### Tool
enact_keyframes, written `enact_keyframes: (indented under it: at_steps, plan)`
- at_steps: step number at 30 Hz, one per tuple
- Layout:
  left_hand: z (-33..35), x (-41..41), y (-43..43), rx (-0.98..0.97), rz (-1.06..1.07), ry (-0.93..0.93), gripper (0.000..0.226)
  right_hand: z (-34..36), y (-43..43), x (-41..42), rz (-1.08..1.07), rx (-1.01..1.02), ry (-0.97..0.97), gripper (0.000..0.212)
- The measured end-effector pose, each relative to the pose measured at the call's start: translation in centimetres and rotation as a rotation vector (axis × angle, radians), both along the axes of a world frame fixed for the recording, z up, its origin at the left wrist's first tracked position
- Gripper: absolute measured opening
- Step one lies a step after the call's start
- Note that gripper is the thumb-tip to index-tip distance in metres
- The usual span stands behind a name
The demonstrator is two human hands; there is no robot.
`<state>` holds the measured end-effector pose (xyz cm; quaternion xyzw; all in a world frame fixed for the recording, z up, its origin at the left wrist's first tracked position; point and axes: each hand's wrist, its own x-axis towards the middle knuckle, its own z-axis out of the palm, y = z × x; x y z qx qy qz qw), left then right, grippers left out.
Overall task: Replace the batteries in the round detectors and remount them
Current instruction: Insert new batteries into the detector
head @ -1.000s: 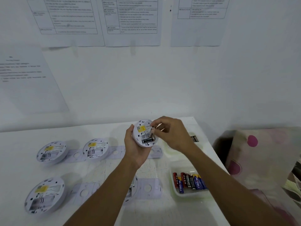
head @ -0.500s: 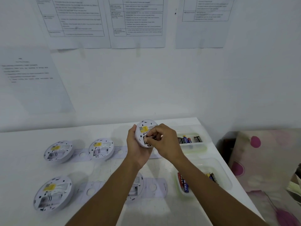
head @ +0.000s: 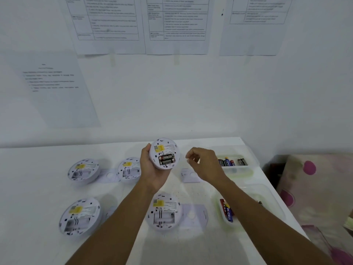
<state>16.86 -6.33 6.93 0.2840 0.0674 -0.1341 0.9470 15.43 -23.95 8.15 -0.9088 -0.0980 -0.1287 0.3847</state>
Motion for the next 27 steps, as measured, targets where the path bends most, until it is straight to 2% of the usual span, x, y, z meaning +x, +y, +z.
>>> enact_keyframes:
  at_steps: [2,4,7,12,14,16,18,22,25,27]
  plan:
    - [-0.2,0.2,1.1,-0.010,0.024,0.009,0.047,-1.3,-0.3,0.6,0.097,-0.335,0.136,0.018]
    - [-0.2,0.3,1.7,-0.019,0.031,0.008,0.047,-2.2,-0.1,1.1,0.162,-0.546,0.269,0.033]
    - [0.0,0.3,2.2,-0.036,0.027,0.010,0.047,-2.6,0.2,1.8,0.160,-0.616,0.370,0.047]
    - [-0.3,0.4,2.9,-0.045,0.022,0.008,0.051,-2.1,0.2,2.4,0.196,-0.767,0.337,0.044]
    - [-0.5,0.5,3.1,-0.039,0.013,0.005,0.052,-2.1,0.4,2.1,0.200,-0.785,0.294,0.036]
    - [-0.5,0.6,3.3,-0.029,0.011,0.003,0.053,-2.1,0.5,2.0,0.153,-0.714,0.247,0.023]
    - [-0.6,0.7,3.6,-0.017,0.016,-0.002,0.053,-1.7,0.6,2.1,0.045,-0.565,0.167,0.019]
    - [-0.8,0.9,3.8,-0.015,0.014,-0.003,0.050,0.7,1.0,1.7,-0.158,0.051,0.065,0.019]
    - [-0.9,1.0,3.3,-0.029,0.000,-0.002,0.049,2.6,2.1,0.7,-0.104,0.480,0.124,0.019]
    - [-0.6,0.8,2.6,-0.026,-0.027,-0.017,0.048,3.7,3.3,0.2,-0.057,0.686,0.148,0.015]
